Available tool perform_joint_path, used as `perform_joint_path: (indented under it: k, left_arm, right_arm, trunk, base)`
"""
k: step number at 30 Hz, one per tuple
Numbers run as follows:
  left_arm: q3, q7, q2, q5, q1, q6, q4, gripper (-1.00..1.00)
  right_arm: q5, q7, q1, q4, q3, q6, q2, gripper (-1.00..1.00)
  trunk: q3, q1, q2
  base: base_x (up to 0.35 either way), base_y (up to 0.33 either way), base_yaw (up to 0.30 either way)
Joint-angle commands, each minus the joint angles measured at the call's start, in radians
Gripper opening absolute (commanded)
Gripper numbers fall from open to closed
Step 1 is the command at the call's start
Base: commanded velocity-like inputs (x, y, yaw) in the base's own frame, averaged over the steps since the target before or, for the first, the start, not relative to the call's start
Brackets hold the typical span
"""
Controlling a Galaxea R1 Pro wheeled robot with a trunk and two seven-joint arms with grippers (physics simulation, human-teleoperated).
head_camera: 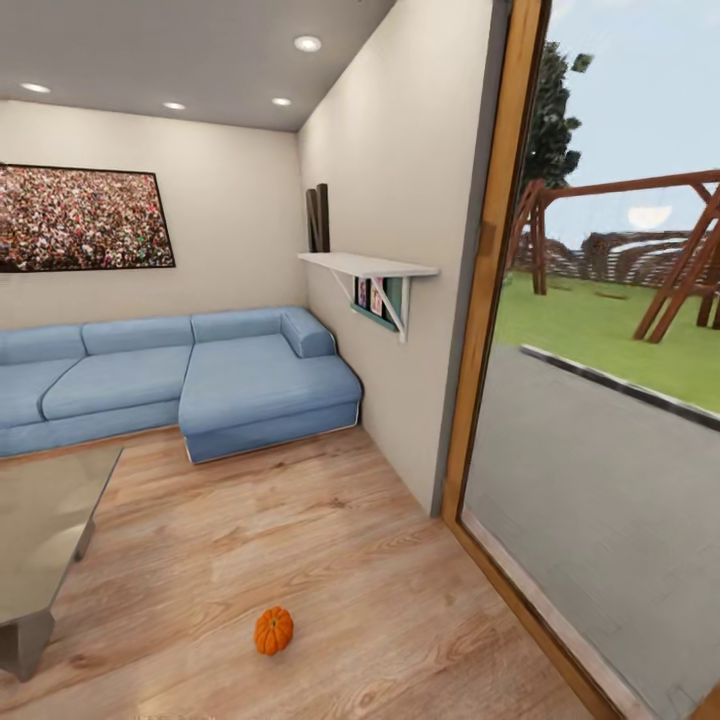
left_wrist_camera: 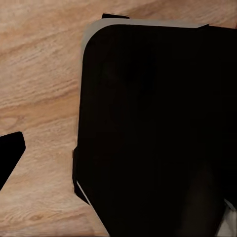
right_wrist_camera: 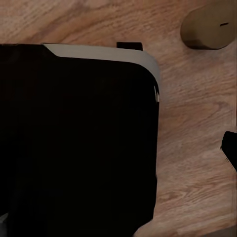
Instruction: Place each of the two pumpkins and all three candles from the living room inside a cabinet in the living room (use any cabinet), then make sure every cabinet is closed, and position the cauldron so it is next to a table in the living room.
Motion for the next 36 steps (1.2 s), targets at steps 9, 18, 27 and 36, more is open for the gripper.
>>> perform_joint_path:
  k: [9, 18, 27, 36]
  left_arm:
    - [0.001, -0.001, 0.002, 0.024, 0.000, -0.002, -0.001, 1.00]
    - [0.001, -0.001, 0.002, 0.025, 0.000, -0.002, -0.001, 1.00]
    - [0.001, -0.001, 0.002, 0.026, 0.001, -0.002, -0.001, 1.00]
    - [0.001, -0.001, 0.002, 0.026, 0.000, -0.004, -0.001, 1.00]
  right_arm:
    - [0.000, -0.002, 0.000, 0.000, 0.001, 0.000, 0.000, 1.00]
    - [0.001, -0.002, 0.000, 0.000, 0.001, 0.000, 0.000, 1.00]
    - [0.001, -0.002, 0.000, 0.000, 0.002, 0.000, 0.000, 1.00]
    - [0.001, -0.002, 0.000, 0.000, 0.002, 0.000, 0.000, 1.00]
  trunk:
    - [0.027, -0.035, 0.063]
    - [0.056, -0.069, 0.126]
    - [0.084, -0.104, 0.189]
    - [0.099, -0.123, 0.224]
  base:
    - [0.000, 0.000, 0.284]
    - [0.000, 0.000, 0.291]
    - [0.000, 0.000, 0.293]
    - [0.000, 0.000, 0.293]
